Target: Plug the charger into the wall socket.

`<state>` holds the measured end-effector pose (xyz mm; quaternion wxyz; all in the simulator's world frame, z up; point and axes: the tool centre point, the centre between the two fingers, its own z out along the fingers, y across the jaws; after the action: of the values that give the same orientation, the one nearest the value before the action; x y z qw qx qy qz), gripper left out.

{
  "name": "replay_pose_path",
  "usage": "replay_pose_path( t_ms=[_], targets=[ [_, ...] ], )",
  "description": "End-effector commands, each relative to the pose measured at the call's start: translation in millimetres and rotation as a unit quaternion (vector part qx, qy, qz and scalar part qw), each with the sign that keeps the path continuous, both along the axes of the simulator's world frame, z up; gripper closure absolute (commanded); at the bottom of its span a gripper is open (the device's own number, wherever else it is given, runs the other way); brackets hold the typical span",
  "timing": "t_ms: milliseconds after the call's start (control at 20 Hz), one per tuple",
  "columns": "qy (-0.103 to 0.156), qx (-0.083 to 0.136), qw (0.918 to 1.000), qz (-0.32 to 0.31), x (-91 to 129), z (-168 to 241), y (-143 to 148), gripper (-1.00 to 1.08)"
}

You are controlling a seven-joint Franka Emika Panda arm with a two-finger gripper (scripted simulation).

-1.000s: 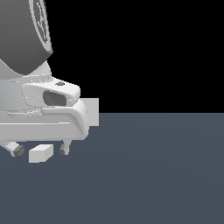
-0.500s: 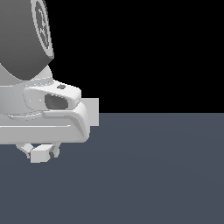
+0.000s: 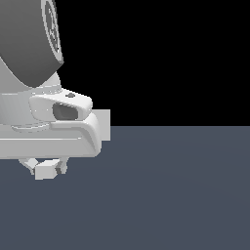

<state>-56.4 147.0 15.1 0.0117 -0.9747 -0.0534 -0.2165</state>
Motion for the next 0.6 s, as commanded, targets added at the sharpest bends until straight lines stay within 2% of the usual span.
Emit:
replay_pose_path(
  t_ms=[0, 550],
  targets=[
    [-0.001, 0.0, 1.0, 0.002, 3, 4, -4, 1.08],
    [-0.002, -0.002, 0.9996, 0.027, 33, 37, -32, 1.08]
  ],
)
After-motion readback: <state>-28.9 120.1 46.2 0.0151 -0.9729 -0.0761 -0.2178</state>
